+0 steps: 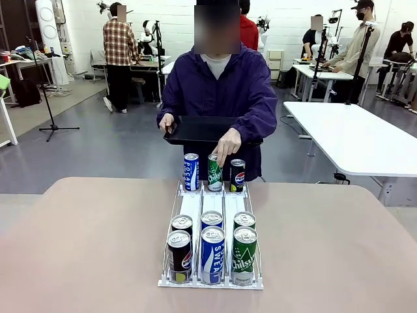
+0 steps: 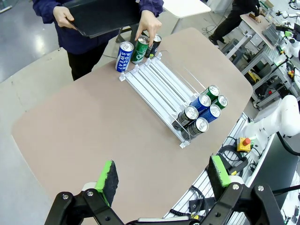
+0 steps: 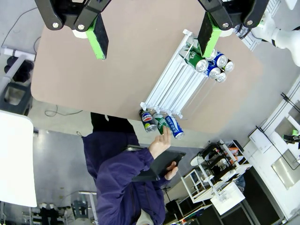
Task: Retrieve and hand over the desired beverage to the person.
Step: Pick up a can of the same type that the person held from the Automatic Can Dispenser.
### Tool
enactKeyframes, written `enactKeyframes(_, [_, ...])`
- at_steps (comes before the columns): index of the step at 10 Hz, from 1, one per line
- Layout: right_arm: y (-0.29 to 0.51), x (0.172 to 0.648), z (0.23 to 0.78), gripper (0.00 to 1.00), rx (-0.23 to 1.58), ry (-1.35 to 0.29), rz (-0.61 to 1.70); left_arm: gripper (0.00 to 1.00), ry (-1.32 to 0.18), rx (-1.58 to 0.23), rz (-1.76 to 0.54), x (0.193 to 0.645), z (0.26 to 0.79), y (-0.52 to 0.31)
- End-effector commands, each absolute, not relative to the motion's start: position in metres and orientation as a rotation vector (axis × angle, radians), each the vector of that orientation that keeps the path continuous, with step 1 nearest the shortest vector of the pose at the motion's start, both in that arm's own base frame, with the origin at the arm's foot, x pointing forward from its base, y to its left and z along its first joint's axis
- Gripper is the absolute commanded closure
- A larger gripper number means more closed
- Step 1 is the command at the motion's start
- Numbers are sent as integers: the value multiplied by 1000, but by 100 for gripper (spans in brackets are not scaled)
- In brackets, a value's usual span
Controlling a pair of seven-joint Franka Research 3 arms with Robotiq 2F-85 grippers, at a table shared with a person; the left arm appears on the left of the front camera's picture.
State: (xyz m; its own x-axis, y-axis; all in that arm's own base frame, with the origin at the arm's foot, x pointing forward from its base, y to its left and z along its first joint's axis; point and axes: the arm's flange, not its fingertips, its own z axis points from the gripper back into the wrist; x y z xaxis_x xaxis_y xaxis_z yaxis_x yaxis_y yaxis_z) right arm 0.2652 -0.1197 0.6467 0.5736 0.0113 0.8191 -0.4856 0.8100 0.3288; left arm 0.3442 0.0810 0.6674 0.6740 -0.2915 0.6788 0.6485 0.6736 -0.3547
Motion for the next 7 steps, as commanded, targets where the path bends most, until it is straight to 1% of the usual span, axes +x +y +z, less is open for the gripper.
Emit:
enactKeyframes(1, [-119,268,647,0,588,-936,318,0,-638,-639,-592,345,669,83])
enactKeyframes(7, [-119,268,647,0,588,-936,318,0,-638,-639,-592,345,669,83])
